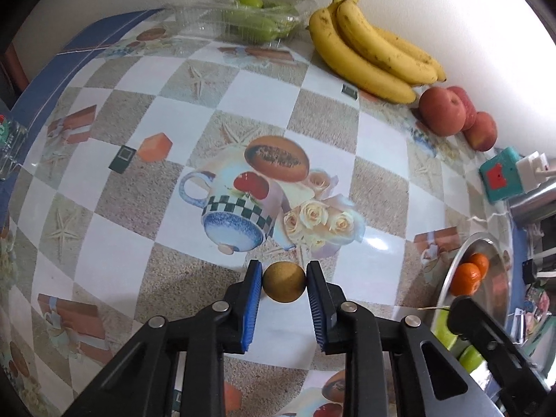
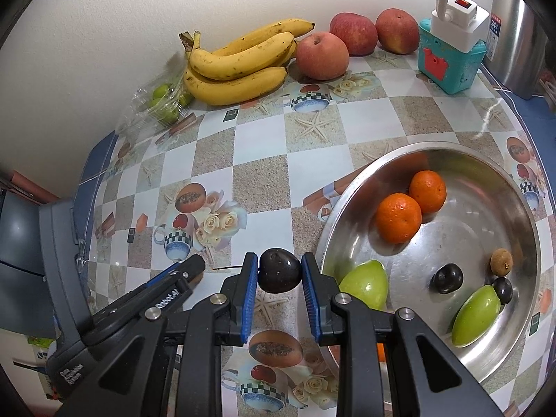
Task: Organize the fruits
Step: 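Carry the kiwi with the left gripper over the bowl while the right gripper carries the plum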
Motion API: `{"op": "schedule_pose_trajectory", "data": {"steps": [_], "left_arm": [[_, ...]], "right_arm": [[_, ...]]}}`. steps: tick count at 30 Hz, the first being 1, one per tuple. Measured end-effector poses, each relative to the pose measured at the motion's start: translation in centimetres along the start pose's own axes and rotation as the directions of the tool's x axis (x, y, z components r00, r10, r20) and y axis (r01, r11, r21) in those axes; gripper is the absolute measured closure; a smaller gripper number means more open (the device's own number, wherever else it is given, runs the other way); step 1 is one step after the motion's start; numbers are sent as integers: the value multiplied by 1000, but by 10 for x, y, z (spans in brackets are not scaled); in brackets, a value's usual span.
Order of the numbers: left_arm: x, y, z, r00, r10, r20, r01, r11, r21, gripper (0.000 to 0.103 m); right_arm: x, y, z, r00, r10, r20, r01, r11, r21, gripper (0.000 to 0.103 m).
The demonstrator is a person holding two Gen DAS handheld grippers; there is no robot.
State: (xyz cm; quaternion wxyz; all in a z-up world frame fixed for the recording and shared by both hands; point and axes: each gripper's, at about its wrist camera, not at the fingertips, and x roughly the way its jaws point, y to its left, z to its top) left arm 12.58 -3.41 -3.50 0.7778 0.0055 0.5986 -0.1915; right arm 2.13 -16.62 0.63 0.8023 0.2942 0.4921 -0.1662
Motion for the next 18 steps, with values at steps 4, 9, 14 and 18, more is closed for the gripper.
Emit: {"op": "schedule_pose_trajectory", "data": {"steps": [4,9,14,18], "left_arm": [[-15,-6,1,999,-20,34,19,1000,11,75],[-30,-18,1,997,-56,56,54,998,36,75],[-43,-38,-2,992,-105,65,100,992,82,75],[-45,-61,-9,989,-136,51,128,982,136,75]], "right_arm": [[0,-1,-1,1000,1,-4,-1,1000,2,77],[-2,-5,-2,1000,-6,-4,6,1000,9,77],[-7,-21,-1,1000,0,4,0,999,46,77],[-16,-49,1,998,-60,25,57,993,103,77]]}}
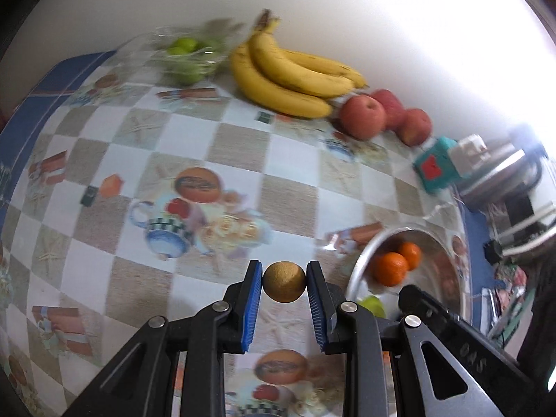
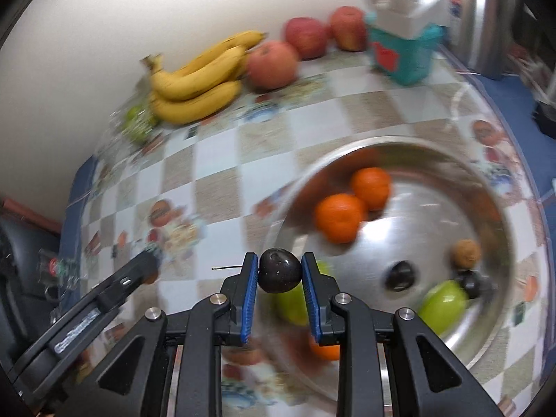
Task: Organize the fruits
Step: 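Carry the kiwi with the left gripper over the bowl while the right gripper carries the plum, then open the left gripper to drop the kiwi while the right gripper drops the plum into the bowl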
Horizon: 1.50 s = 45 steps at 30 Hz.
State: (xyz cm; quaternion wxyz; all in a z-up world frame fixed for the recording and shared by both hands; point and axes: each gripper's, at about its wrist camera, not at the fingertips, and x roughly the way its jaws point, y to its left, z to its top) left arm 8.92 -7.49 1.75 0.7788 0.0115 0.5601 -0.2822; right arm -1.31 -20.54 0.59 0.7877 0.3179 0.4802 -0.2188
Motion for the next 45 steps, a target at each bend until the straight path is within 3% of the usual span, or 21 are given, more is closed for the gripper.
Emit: {"op": "schedule_pose_trajectory", "data": {"steps": [8,15,39,42,43,45], "left_arm": [[6,-52,-14,998,-63,-18,65,989,131,75],[24,-77,-19,996,-91,5,88,976,201,75],[52,-85,-24,998,-55,25,48,974,222,73],[50,-84,-23,998,-52,26,45,975,217,54],[48,-84,-23,998,-55,28,48,975,218,51],[45,-84,-23,998,-59,31,51,974,219,51]], "right_arm": [[-16,-63,9,998,-51,34,46,989,143,77],[-17,-92,12,997,-63,48,52,978,201,76],[15,-96,13,996,-94,5,91,978,188,76],[15,-94,13,995,-102,0,101,979,179,67],[14,-94,13,994,-107,1,105,979,175,62],[13,-93,14,994,-109,3,107,980,169,61]]}}
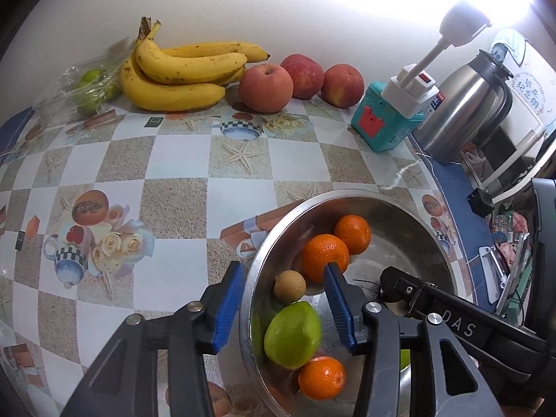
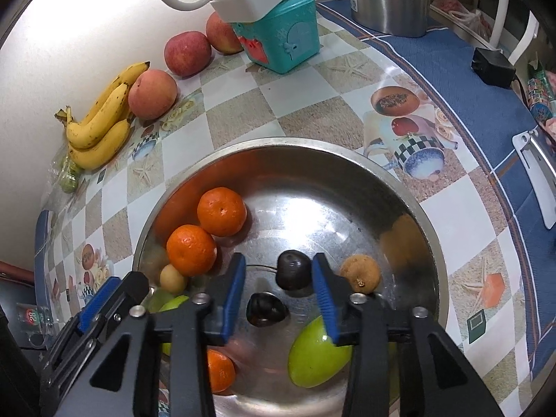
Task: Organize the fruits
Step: 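Open the left gripper to drop the kiwi while the right gripper drops the plum into the bowl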
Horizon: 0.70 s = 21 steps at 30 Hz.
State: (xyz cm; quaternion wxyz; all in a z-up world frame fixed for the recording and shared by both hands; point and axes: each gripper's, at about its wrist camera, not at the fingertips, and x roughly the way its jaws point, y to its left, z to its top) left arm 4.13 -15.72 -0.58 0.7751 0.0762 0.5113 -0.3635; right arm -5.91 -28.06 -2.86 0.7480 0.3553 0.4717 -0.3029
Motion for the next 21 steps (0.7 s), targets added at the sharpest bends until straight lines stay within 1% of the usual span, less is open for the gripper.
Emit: {"op": "schedule_pose_trajectory", "data": {"steps": [3,4,5,6,7,9,11,12,13,14,15,17,19,21], "left_arm": [[-6,2,1,1000,9,12,-9,1000,-4,51],[-8,4,2,1000,16,15,-16,1000,-8,50],[-10,6,2,999,27,19,-27,1000,-14,44],[-12,9,2,999,38,22,-38,999,-19,41],[-15,12,2,998,54,27,-53,998,-27,36],[-19,20,2,995,89,35,-88,995,-43,30],[-23,29,0,990,133,41,-130,989,-66,20],[-25,34,-1,987,155,43,-151,985,-77,16],[-26,38,-3,983,176,42,-172,981,-85,10],[-27,42,-4,978,205,39,-201,975,-95,3],[-28,46,-6,972,233,37,-228,968,-102,0],[-29,51,-10,959,283,33,-279,955,-101,0],[-30,53,-16,940,340,23,-337,938,-83,0],[-32,54,-22,928,373,15,-371,926,-67,0]], "right_arm": [[-3,1,0,1000,-1,5,1,1000,-9,61],[-3,2,0,1000,-2,7,3,1000,-11,59],[-4,2,-1,1000,-6,9,6,1000,-16,56],[-5,3,-1,1000,-10,11,10,1000,-20,46],[-6,3,-2,1000,-12,12,13,1000,-24,38],[-8,5,-4,1000,-13,16,14,999,-34,37],[-9,7,-7,1000,-16,16,17,999,-48,34],[-10,9,-9,1000,-21,18,22,998,-57,29],[-11,10,-11,999,-25,21,26,998,-65,25],[-12,12,-13,999,-30,24,32,997,-77,24],[-13,14,-15,999,-36,26,38,996,-86,24],[-14,17,-20,999,-43,28,46,994,-103,23],[-15,21,-26,999,-46,26,49,991,-122,13],[-17,24,-31,999,-41,24,44,990,-133,12]]}}
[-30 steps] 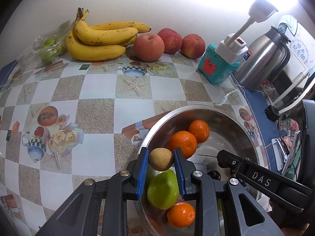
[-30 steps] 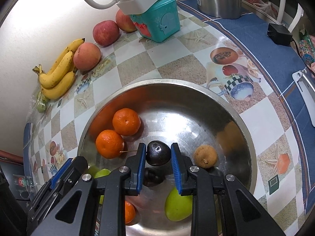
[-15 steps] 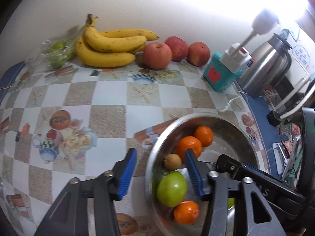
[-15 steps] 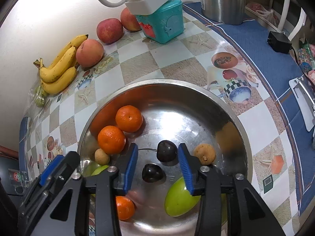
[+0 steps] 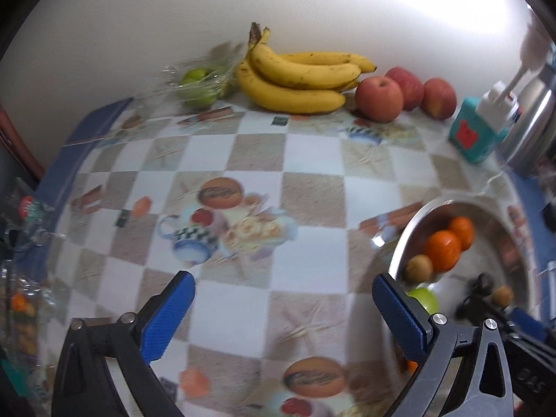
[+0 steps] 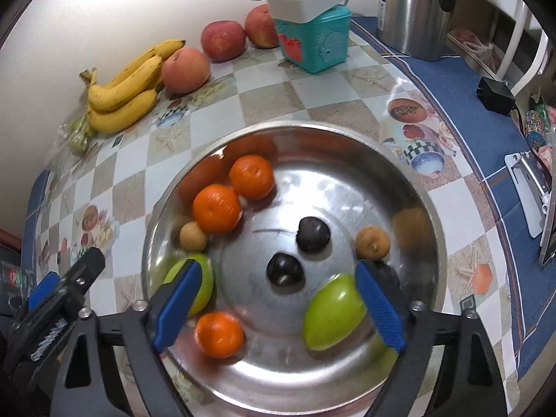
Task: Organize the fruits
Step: 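Open the left gripper to drop the kiwi while the right gripper drops the plum into the bowl, then withdraw both open grippers from the bowl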
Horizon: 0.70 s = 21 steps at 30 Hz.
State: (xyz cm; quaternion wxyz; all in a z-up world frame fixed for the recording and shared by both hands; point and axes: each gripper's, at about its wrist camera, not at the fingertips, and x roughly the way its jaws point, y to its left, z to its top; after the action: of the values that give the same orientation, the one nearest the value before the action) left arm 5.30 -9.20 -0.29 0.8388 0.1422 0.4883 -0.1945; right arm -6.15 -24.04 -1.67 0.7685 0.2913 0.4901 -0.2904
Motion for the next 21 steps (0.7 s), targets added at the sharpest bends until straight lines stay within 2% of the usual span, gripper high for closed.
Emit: {"op": "schedule_pose_trajectory", "data": {"steps": [9,21], "left_arm": [[-19,15,-20,987,163,-5,-163,987,-15,0],[-40,32,-54,979,200,-33,-201,979,-22,0]], "right_arm": [[-21,12,-27,999,2,32,-1,999,-45,12],[-37,15,-70,999,-3,42,7,997,-81,12]]}}
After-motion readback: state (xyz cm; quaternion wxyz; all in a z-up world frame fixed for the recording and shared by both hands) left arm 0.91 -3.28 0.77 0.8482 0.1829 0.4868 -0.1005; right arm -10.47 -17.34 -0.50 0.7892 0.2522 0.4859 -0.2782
